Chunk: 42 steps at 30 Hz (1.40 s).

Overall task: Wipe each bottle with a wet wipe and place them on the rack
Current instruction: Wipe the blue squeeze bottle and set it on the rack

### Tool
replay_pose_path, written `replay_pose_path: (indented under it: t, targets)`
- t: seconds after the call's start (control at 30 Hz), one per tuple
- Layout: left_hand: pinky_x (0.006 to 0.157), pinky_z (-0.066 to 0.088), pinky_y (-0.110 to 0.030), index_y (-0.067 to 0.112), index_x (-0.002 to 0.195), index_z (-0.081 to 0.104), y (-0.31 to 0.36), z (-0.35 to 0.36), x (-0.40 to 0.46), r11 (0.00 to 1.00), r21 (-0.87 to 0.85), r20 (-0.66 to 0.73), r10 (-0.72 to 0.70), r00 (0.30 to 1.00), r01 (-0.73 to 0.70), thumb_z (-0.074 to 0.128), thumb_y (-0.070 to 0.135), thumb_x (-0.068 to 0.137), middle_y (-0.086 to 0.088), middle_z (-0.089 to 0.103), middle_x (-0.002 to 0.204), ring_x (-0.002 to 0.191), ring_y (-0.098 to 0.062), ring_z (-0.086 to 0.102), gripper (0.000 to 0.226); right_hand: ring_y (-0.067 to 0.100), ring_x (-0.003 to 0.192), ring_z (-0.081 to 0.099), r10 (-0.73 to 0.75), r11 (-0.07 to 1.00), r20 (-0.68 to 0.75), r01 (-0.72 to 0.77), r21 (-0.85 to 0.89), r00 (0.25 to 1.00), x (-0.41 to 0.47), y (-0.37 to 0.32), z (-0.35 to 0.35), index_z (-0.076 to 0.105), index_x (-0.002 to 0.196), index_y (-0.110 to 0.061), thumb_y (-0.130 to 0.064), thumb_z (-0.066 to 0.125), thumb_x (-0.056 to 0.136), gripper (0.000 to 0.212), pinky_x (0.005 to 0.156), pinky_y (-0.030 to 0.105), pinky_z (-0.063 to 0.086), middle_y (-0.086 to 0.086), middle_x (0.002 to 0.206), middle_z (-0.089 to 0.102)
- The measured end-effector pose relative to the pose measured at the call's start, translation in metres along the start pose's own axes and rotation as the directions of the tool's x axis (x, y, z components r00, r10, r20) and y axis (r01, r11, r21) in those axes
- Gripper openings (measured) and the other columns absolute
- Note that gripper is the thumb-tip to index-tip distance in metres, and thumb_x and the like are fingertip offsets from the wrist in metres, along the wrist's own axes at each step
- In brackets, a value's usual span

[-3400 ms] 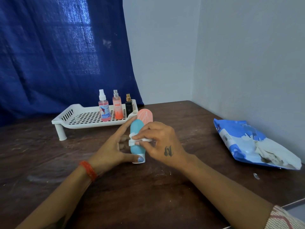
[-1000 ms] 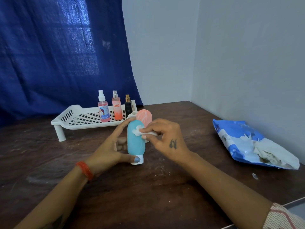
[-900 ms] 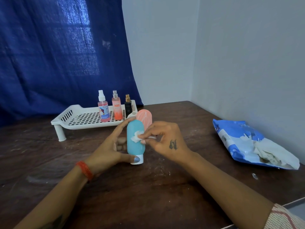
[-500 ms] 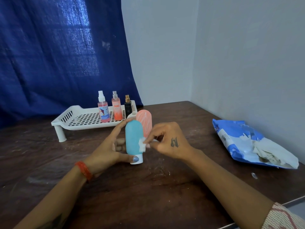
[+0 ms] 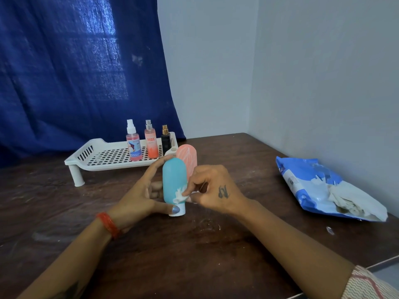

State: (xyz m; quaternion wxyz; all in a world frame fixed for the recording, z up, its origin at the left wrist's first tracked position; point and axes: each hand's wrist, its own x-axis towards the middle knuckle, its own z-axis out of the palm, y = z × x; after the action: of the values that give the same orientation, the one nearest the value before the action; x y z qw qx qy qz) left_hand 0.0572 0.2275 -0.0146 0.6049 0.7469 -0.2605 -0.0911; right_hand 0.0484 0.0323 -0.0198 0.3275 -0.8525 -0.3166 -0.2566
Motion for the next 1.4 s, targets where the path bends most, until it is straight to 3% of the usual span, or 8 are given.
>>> replay_pose_path:
  t: [0.13,0.3,0.53,0.73,0.87,0.93,1.17,1.4]
  targets:
    - [0.078,0.058,-0.034,0.055,0.127,0.031,0.000,0.001,-0.001,1.000,0.002,-0.003,0.011,1.000,-0.011,0.078,-0.014,0.058,-0.007,0.072,0.105,0.095,-0.027,0.069,0.108,0.002,0.067,0.059,-0.013,1.000,0.074,0.012,0.014,0.997,0.000,0.000,-0.004,0.076,0.079,-0.010,-0.008,0.077,0.070,0.009,0.063,0.012,0.048,0.002,0.078,0.070]
    - [0.081,0.057,-0.032,0.053,0.129,0.029,0.001,0.001,-0.001,1.000,0.012,-0.001,0.006,1.000,-0.006,0.076,-0.012,0.060,-0.003,0.072,0.105,0.098,-0.024,0.069,0.105,0.002,0.074,0.059,-0.005,0.999,-0.357,-0.012,-0.048,0.934,0.005,0.003,0.001,0.073,0.090,-0.010,-0.013,0.073,0.077,0.014,0.063,0.010,0.049,0.003,0.088,0.069]
    - [0.083,0.056,-0.040,0.050,0.133,0.029,0.001,0.000,-0.001,1.000,-0.005,0.012,0.000,1.000,0.000,0.080,-0.013,0.057,-0.011,0.071,0.107,0.098,-0.030,0.068,0.111,0.009,0.073,0.062,-0.053,0.996,-0.132,0.062,0.065,0.990,0.001,0.001,0.003,0.076,0.084,-0.010,-0.008,0.073,0.073,0.012,0.063,0.021,0.054,0.002,0.083,0.069]
    - [0.080,0.057,-0.037,0.051,0.132,0.029,-0.001,0.000,-0.001,1.000,-0.001,-0.004,-0.005,1.000,0.005,0.078,-0.014,0.059,-0.008,0.071,0.108,0.097,-0.029,0.069,0.109,0.001,0.066,0.058,-0.002,0.997,0.078,-0.004,0.082,0.997,-0.001,-0.002,-0.004,0.076,0.081,-0.009,-0.007,0.072,0.069,0.013,0.063,0.007,0.043,-0.005,0.076,0.067]
    - [0.084,0.056,-0.037,0.049,0.134,0.029,0.000,-0.001,-0.001,1.000,0.000,0.010,-0.004,1.000,0.004,0.080,-0.010,0.060,-0.008,0.071,0.109,0.099,-0.028,0.068,0.107,0.003,0.074,0.060,-0.025,1.000,-0.318,0.018,-0.025,0.948,0.003,0.004,-0.001,0.073,0.091,-0.009,-0.015,0.066,0.079,0.015,0.064,0.013,0.051,0.003,0.087,0.069]
    - [0.082,0.057,-0.034,0.049,0.133,0.030,0.000,-0.001,-0.001,1.000,0.000,0.001,-0.002,1.000,0.002,0.077,-0.010,0.061,-0.007,0.071,0.108,0.098,-0.027,0.068,0.104,0.008,0.082,0.061,0.014,0.999,-0.369,-0.026,-0.030,0.929,0.005,0.005,0.002,0.070,0.097,-0.008,-0.012,0.065,0.082,0.017,0.070,0.019,0.054,0.003,0.095,0.068]
    - [0.077,0.058,-0.035,0.048,0.130,0.034,0.001,0.001,-0.002,0.999,-0.043,-0.025,-0.007,1.000,0.006,0.074,-0.013,0.059,-0.009,0.071,0.108,0.096,-0.028,0.069,0.101,0.000,0.071,0.056,0.061,0.998,-0.180,-0.059,0.019,0.982,0.001,0.004,0.007,0.069,0.084,-0.009,-0.007,0.073,0.075,0.010,0.065,0.005,0.046,0.001,0.086,0.066]
    - [0.074,0.059,-0.037,0.045,0.132,0.033,0.000,0.001,-0.001,0.998,-0.063,-0.114,-0.010,0.993,0.002,0.072,-0.016,0.063,-0.012,0.072,0.104,0.094,-0.029,0.070,0.100,0.002,0.063,0.057,0.087,0.991,-0.010,-0.085,0.100,0.996,-0.001,-0.003,0.002,0.074,0.080,-0.007,-0.003,0.075,0.069,0.012,0.058,0.007,0.044,0.000,0.077,0.068]
